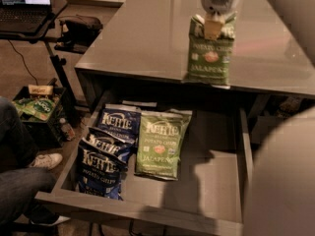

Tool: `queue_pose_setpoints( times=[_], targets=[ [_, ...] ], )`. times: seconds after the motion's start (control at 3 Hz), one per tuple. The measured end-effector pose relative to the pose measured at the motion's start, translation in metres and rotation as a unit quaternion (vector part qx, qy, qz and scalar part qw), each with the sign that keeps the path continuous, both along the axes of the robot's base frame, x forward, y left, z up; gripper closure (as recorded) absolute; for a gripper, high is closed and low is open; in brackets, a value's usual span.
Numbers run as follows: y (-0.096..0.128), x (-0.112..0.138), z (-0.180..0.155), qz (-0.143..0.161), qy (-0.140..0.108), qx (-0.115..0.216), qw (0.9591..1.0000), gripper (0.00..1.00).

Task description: Pick green jalapeno chip bag from top drawer and place on counter

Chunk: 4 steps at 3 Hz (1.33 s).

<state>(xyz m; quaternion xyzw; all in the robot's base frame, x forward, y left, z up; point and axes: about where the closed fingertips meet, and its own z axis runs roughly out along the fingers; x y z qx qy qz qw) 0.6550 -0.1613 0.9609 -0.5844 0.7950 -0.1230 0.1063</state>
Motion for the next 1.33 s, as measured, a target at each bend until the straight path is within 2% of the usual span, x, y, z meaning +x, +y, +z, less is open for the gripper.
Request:
queue_pose_setpoints(
  times=[0.67,1.0,1.33],
  targets=[
    [-0.001,0.073,0.006,0.005,-0.029,-0.023,0.9993,1.00],
    [0.003,0.099,-0.001,0.011,-0.040,-0.025,0.9988,1.00],
    [0.009,0.114,-0.013,0.020,-0.040,-0.023,0.9987,1.00]
  ],
)
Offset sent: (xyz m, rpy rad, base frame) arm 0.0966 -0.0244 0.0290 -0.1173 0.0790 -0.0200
